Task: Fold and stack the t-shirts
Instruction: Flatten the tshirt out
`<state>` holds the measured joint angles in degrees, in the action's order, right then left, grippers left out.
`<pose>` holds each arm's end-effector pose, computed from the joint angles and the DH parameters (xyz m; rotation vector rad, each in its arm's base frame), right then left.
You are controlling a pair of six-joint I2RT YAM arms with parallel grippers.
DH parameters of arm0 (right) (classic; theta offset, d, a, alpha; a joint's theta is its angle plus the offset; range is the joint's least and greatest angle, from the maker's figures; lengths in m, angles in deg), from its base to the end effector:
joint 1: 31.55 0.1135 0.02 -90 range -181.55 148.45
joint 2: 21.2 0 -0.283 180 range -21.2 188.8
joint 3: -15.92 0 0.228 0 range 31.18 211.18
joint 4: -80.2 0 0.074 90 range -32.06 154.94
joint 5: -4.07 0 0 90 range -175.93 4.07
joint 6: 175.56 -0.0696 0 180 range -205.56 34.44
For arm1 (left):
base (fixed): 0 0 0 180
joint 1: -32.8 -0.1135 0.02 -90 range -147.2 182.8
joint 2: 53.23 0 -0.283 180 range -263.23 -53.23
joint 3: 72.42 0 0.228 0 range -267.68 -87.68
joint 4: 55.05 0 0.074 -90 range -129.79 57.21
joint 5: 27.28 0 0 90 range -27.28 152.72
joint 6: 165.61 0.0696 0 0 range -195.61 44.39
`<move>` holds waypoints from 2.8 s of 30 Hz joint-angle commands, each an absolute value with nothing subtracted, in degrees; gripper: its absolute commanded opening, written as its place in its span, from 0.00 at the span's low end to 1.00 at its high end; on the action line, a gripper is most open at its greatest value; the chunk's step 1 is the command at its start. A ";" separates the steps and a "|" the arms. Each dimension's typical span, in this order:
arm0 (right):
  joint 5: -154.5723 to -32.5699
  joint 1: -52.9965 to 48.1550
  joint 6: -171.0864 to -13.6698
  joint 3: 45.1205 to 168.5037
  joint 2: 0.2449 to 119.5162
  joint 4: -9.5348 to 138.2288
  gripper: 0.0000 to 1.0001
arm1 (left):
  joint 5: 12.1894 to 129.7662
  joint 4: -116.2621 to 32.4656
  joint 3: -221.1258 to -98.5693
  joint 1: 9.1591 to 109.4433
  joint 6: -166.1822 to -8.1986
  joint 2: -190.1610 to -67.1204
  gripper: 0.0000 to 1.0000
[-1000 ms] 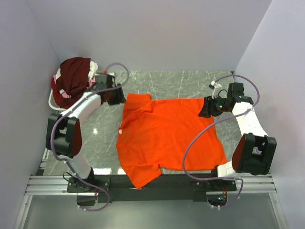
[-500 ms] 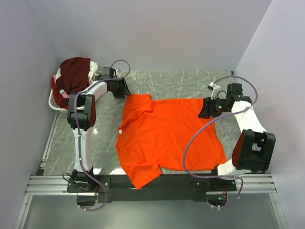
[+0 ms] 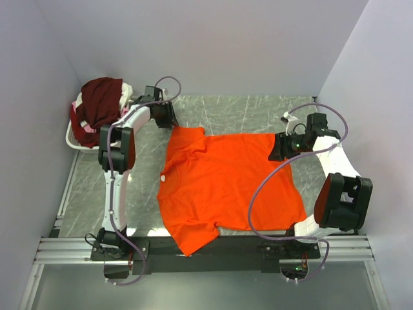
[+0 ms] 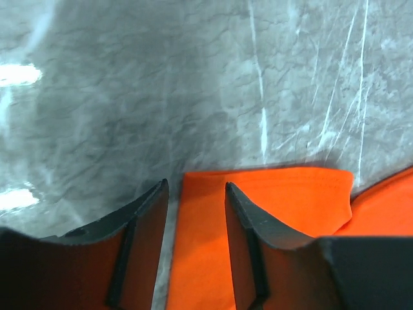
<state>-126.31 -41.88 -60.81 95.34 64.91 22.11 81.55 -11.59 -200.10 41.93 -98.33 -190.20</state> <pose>0.2849 -0.0061 0.2544 -0.5044 2.3907 0.6896 0.5262 -0.1073 0.1585 -0.1591 2.5306 -0.6378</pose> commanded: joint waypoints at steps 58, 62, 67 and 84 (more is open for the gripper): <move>-101.66 -36.56 -78.88 160.11 120.56 11.59 0.49 | 67.81 -11.76 -181.90 44.23 -95.91 -166.09 0.00; -102.01 -36.12 -78.01 159.94 121.45 10.98 0.49 | 68.16 -11.76 -182.07 44.23 -96.00 -165.91 0.00; -99.56 -35.15 -77.57 159.06 122.06 11.24 0.47 | 68.60 -11.58 -182.25 44.23 -96.00 -165.91 0.00; -96.48 -34.62 -76.42 161.35 124.00 12.38 0.15 | 69.04 -11.93 -182.16 44.23 -95.83 -165.56 0.00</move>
